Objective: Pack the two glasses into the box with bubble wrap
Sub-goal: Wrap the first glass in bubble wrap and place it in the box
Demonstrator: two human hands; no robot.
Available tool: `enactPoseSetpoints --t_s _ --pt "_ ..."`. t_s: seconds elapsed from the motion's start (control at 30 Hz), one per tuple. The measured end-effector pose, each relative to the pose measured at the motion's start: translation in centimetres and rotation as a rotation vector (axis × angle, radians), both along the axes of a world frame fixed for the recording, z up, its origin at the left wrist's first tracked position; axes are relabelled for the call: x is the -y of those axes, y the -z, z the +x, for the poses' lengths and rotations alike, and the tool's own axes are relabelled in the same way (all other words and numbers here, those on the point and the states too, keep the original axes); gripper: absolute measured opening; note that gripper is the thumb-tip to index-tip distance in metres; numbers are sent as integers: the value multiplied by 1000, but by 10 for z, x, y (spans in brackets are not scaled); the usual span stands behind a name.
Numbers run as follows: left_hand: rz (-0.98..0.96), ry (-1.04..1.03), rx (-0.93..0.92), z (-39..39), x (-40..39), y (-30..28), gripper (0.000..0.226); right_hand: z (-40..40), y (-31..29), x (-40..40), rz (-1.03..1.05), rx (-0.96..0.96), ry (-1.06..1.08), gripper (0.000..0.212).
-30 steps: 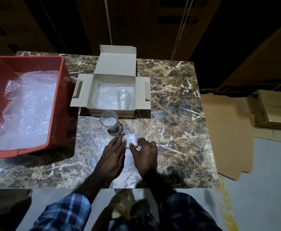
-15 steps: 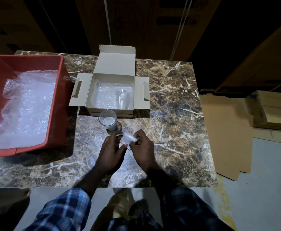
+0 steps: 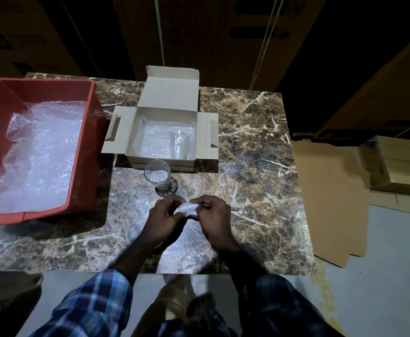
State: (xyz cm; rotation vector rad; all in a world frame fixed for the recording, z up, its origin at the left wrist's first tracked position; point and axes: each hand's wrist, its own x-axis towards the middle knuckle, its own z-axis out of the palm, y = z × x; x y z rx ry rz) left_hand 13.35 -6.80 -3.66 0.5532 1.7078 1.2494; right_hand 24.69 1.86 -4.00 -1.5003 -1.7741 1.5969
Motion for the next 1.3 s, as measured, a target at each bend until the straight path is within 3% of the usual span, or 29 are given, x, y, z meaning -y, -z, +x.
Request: enactPoseSetpoints --t_s 0.07,0.13,0.23,0.3,0.43,0.53,0.9,1.17,1.3 --pt "46 -110 277 3 -1 -15 27 -4 -24 -5 -28 -48 30 19" --pt "90 -227 285 0 2 -26 29 -11 -49 -12 -10 -117 45 16" --pt "42 -299 -200 -10 11 -32 20 -25 -89 -24 81 -141 -64 8" --pt "48 -338 -429 -15 14 -36 27 -39 -107 -32 167 -116 -159 17" --pt "98 -386 -592 -33 9 -45 50 -72 -116 -39 350 82 -344 28" --pt "44 -278 -707 -51 0 -41 64 -91 -113 -41 472 286 -540 24" --pt "77 -130 -644 -65 5 -35 57 -135 -119 -44 588 541 -749 12" --pt "65 -74 -636 -70 7 -32 59 -146 -112 -32 699 599 -823 12" --pt "63 -67 -637 -72 7 -32 58 -150 -115 -34 628 604 -828 8"
